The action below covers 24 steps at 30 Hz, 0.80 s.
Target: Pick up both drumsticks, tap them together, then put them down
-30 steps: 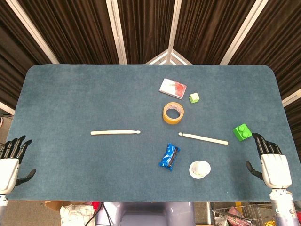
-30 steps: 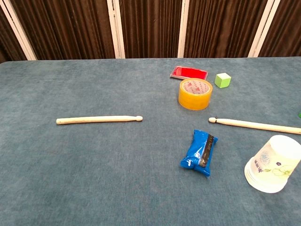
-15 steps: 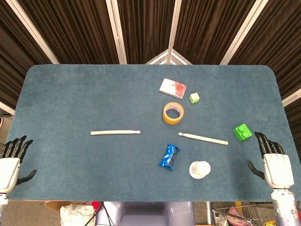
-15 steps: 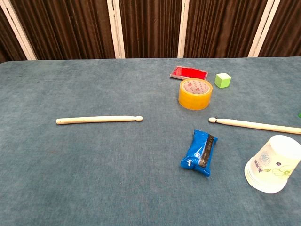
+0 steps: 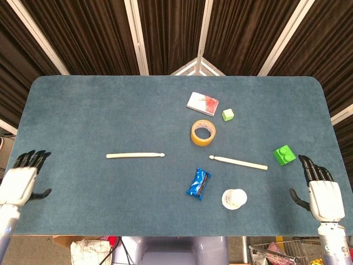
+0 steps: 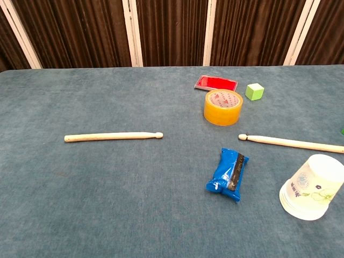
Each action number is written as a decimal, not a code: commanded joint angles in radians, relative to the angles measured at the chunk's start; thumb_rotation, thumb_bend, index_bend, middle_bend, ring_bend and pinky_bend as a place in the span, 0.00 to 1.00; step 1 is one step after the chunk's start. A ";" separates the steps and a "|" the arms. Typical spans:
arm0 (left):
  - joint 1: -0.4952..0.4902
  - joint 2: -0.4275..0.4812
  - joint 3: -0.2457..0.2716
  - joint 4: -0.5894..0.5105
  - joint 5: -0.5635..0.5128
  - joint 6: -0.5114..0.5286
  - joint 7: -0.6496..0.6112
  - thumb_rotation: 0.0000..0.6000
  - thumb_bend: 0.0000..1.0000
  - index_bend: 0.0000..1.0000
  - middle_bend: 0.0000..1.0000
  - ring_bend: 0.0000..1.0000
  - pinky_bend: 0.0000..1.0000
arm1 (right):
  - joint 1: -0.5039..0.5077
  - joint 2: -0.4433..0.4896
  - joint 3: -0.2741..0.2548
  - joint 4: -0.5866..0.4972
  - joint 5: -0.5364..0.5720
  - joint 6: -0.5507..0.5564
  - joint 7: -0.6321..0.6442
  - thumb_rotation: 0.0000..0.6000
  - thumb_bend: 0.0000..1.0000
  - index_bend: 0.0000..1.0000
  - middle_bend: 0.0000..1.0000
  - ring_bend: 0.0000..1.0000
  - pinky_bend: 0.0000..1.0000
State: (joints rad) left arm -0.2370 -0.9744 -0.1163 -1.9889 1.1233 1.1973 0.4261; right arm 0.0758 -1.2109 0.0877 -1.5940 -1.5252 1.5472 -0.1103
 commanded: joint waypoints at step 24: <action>-0.561 -0.577 -0.121 0.310 -0.682 0.077 0.420 1.00 0.37 0.29 0.30 0.01 0.00 | 0.001 -0.011 0.008 0.020 0.023 -0.009 0.003 1.00 0.30 0.05 0.14 0.23 0.24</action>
State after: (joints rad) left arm -0.7740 -1.5102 -0.2271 -1.7144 0.4665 1.2437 0.8235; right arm 0.0767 -1.2215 0.0960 -1.5744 -1.5025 1.5381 -0.1075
